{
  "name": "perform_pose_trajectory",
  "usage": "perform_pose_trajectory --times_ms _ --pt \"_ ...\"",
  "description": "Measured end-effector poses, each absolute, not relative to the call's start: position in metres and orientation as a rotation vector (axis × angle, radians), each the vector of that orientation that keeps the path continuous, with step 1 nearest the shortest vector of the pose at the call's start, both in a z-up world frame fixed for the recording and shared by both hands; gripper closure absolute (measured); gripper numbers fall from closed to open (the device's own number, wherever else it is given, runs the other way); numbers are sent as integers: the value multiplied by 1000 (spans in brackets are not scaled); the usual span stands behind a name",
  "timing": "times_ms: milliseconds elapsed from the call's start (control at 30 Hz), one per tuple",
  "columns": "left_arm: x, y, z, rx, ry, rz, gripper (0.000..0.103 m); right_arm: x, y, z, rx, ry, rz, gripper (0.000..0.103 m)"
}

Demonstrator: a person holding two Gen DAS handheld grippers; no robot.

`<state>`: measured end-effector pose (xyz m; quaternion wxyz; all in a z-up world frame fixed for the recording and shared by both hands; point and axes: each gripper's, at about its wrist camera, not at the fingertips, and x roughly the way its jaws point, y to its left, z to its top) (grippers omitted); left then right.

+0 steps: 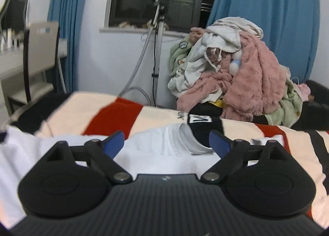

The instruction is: Fold clothes

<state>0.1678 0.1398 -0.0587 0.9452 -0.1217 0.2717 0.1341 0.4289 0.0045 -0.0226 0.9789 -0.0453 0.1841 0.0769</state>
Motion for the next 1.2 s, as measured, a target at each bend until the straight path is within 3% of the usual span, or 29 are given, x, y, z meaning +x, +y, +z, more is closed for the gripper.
perform_pose_trajectory --times_ms 267,633,1200 --pt "141 106 -37 -125 494 180 1 265 -80 10 -32 286 139 12" --pt "50 85 -1 -91 407 108 0 66 -159 -22 21 274 153 12" --pt "31 59 7 -64 421 79 0 33 -180 -33 67 269 135 12"
